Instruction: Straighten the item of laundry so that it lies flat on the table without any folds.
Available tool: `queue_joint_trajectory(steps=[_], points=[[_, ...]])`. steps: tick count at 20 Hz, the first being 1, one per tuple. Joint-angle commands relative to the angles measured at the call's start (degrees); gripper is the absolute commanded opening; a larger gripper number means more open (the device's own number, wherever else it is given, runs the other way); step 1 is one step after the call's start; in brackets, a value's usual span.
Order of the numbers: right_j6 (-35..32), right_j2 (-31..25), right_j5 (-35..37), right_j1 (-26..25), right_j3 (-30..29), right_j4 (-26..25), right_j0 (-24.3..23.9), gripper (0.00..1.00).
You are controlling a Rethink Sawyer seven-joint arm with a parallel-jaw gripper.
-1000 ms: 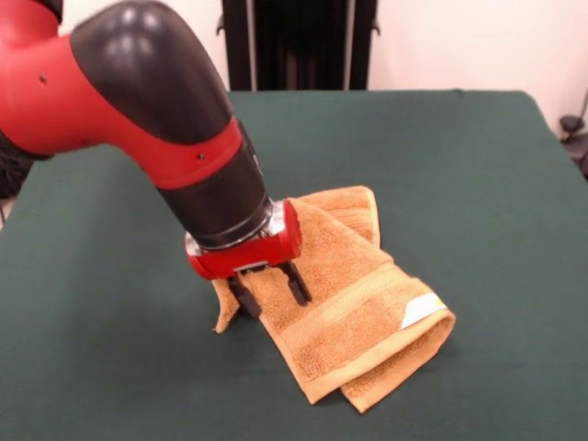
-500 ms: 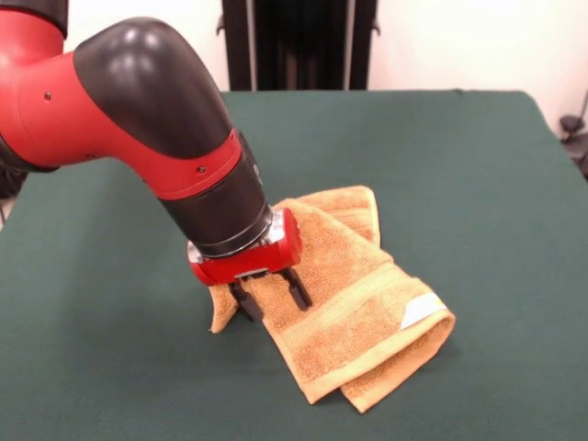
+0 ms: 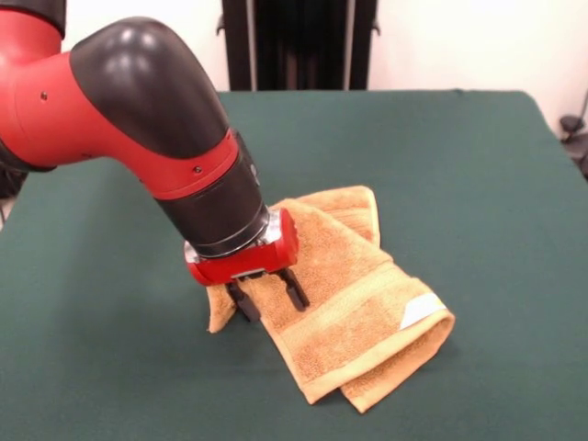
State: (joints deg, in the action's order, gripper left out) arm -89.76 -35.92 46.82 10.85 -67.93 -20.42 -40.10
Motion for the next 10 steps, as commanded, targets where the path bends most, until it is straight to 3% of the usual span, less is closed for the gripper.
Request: queue_joint_trajectory(steps=[1,10], points=[[15.99,1.77,4.59,-2.38,3.69,-6.08,-1.24,1.00],[20.20,1.61,6.96,-3.01,5.98,-8.03,-2.32,1.00]])
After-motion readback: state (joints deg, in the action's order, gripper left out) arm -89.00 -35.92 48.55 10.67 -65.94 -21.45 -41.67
